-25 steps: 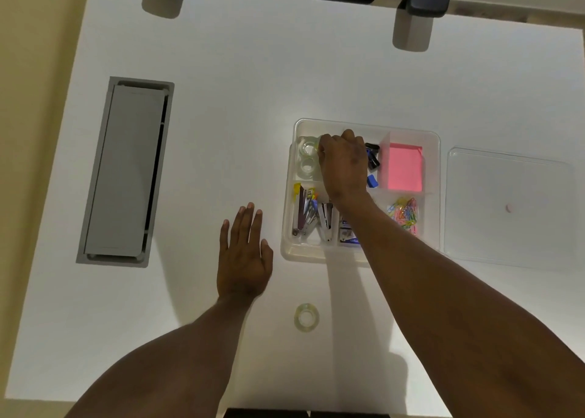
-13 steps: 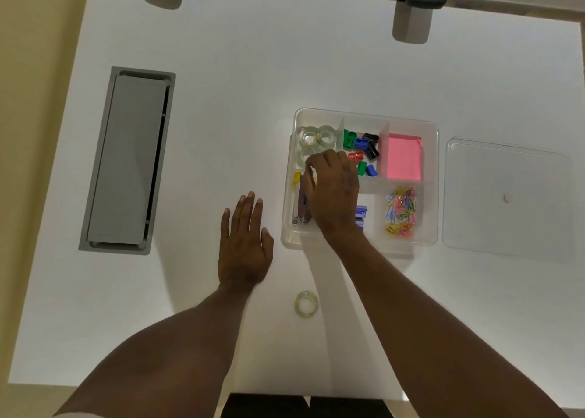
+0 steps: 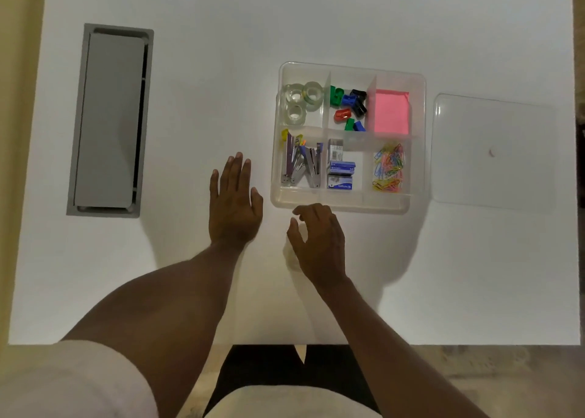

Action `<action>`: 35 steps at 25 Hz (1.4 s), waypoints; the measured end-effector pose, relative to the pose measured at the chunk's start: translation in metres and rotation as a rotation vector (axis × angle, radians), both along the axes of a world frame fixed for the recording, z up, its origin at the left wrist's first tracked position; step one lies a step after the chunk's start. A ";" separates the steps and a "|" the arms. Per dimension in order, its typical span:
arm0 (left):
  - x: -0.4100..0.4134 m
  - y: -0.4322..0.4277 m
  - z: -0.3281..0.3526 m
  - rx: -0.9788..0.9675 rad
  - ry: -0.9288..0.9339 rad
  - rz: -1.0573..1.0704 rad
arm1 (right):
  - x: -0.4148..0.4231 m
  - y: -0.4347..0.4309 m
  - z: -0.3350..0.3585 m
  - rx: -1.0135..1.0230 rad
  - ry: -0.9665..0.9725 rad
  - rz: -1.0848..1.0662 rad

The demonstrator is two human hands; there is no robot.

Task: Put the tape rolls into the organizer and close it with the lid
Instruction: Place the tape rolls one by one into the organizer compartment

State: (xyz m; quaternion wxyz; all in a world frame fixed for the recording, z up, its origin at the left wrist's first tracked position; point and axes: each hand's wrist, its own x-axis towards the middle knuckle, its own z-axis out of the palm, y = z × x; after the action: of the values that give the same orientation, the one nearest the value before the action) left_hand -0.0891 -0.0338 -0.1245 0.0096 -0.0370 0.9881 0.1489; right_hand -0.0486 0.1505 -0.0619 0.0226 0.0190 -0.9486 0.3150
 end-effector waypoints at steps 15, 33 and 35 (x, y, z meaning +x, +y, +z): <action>0.001 0.000 0.002 0.024 -0.010 0.016 | 0.053 0.013 -0.005 0.113 -0.217 0.169; 0.001 -0.002 -0.005 0.022 0.036 -0.005 | -0.193 0.003 0.051 0.037 -0.043 0.001; 0.000 -0.002 -0.006 0.020 0.031 0.000 | -0.211 0.007 0.051 0.109 -0.122 0.050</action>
State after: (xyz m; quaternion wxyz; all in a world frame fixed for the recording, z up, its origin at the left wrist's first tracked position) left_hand -0.0890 -0.0358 -0.1301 -0.0054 -0.0346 0.9866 0.1591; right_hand -0.2596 0.1571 -0.0111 -0.0442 0.0246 -0.9632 0.2640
